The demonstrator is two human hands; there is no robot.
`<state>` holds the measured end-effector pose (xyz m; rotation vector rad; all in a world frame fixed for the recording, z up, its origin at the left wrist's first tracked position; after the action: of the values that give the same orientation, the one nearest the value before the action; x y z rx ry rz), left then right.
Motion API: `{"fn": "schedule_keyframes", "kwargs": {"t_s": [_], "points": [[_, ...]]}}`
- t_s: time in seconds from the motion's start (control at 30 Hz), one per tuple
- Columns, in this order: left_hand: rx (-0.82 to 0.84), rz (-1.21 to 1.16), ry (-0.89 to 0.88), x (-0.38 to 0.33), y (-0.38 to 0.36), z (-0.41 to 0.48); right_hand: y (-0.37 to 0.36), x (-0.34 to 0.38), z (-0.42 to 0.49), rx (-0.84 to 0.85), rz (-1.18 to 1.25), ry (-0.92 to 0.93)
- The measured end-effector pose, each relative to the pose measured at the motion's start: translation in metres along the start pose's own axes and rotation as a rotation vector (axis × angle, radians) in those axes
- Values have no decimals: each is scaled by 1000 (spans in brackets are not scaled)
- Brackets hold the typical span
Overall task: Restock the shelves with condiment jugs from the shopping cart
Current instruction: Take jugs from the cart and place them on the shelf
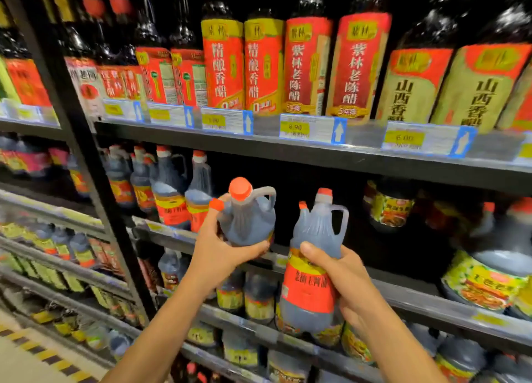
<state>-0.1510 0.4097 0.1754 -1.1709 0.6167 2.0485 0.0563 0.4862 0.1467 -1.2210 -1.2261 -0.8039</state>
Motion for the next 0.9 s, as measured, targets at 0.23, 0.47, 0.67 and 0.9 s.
{"fn": "schedule_keyframes", "kwargs": {"t_s": [0.23, 0.47, 0.67, 0.9], "points": [[169, 15, -83, 28, 8, 48, -31, -4, -2, -168, 28, 21], [250, -12, -7, 54, 4, 69, -50, -10, -10, -278, -4, 41], [197, -25, 167, 71, -5, 75, -53, -11, -15, -319, -24, 43], [131, -5, 287, 82, -10, 80, -52, -12, -21, -302, -50, 22]]}}
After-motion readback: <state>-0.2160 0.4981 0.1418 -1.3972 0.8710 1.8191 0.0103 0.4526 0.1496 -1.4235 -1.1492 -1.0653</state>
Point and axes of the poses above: each hand's wrist, its own z-axis towards the middle knuckle, its own y-axis out of the back of the hand, x = y × z, the point moved 2 cm from there along z, towards the middle knuckle, and after that the axes turned 12 degrees about -x, right-handed, at the moved point
